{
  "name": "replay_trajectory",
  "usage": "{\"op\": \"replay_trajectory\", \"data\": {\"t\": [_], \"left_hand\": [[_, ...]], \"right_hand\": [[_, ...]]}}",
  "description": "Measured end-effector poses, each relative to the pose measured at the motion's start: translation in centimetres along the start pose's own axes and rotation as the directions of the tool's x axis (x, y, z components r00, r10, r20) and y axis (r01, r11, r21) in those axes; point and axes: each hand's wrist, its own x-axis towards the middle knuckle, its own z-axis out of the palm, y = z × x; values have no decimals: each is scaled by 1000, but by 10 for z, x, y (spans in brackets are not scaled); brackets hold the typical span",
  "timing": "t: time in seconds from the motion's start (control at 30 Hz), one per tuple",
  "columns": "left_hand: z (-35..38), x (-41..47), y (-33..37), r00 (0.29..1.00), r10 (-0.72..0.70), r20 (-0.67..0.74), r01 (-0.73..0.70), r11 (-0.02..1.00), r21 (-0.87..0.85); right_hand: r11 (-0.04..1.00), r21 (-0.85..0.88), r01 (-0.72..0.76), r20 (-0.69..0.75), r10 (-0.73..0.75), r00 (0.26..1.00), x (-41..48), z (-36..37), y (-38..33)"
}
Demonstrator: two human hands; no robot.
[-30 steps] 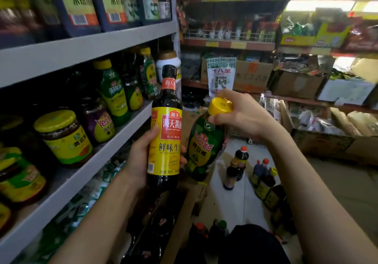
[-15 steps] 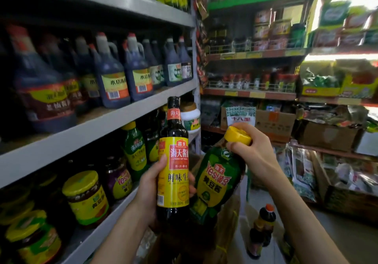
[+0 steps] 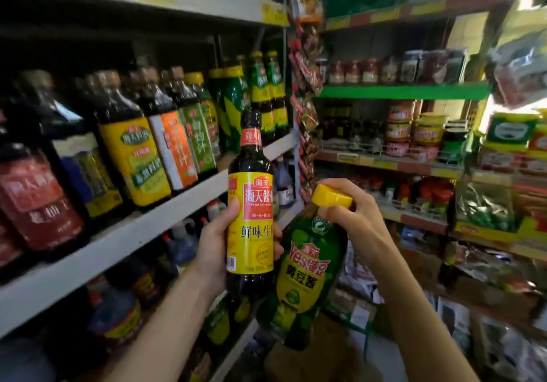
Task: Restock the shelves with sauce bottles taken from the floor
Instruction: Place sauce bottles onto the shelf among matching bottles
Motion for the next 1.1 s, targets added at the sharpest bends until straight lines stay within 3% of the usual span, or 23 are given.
{"op": "replay_trajectory", "data": {"t": [0.23,0.37,0.57,0.77,0.9,1.0,1.1], "left_hand": [[62,-25,145,992,9,-127,-26,991,-129],[70,-51,201,990,46,-131,-55,996,-70],[67,-85,239,997,49,-55,-54,995,-89],[71,-118,254,999,43,-11,-44,995,-93],[67,-139,252,998,64,0,-64,996,-61],[61,-151,243,997,56,-53,-56,998,-2],[56,-158,233,994,36,-102,-33,999,31]], "right_hand": [[999,31,-41,174,35,984,88,-16,-158],[994,95,-53,203,33,979,115,-9,-212],[924,356,-143,281,40,959,124,32,-260],[904,401,-146,357,-8,934,117,58,-292],[959,269,-91,384,-20,923,111,62,-303],[1000,26,11,378,-20,925,103,55,-306],[970,-228,83,436,25,900,99,49,-307]]}}
